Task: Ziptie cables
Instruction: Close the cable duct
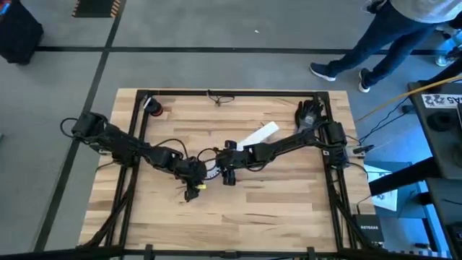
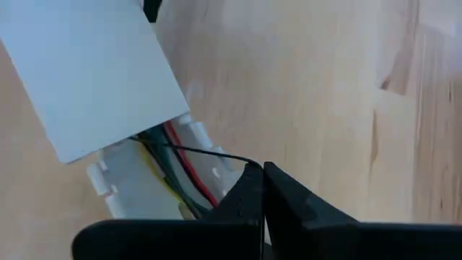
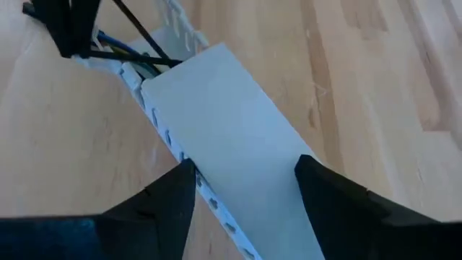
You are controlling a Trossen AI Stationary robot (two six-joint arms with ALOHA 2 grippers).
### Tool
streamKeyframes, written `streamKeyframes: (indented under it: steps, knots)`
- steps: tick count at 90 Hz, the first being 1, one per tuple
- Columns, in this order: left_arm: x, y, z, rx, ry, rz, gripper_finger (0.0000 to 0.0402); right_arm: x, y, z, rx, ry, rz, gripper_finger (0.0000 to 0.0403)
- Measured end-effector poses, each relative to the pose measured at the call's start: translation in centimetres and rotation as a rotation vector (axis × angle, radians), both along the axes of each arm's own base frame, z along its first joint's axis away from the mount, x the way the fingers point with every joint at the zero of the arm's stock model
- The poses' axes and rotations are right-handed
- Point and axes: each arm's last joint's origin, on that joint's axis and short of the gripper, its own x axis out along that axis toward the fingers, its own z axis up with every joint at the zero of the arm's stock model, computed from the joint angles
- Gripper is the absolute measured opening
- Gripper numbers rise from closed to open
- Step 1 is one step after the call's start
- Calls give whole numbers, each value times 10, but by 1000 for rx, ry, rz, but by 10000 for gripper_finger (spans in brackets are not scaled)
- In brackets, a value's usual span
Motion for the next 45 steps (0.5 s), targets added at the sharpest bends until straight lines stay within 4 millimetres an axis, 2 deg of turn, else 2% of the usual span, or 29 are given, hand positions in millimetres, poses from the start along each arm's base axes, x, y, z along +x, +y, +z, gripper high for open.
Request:
streamKeyframes:
  steps: [17, 33, 45]
  knots:
    - [-9, 1, -8, -23, 138, 0, 0, 0, -1, 0, -32, 6, 16, 234]
    - [-13, 2, 2, -98, 150, 37, 0, -1, -3, -1, -55, 25, 22, 234]
    - [-20, 6, 3, -54, 210, 101, 0, 0, -5, -1, -74, 23, 52, 234]
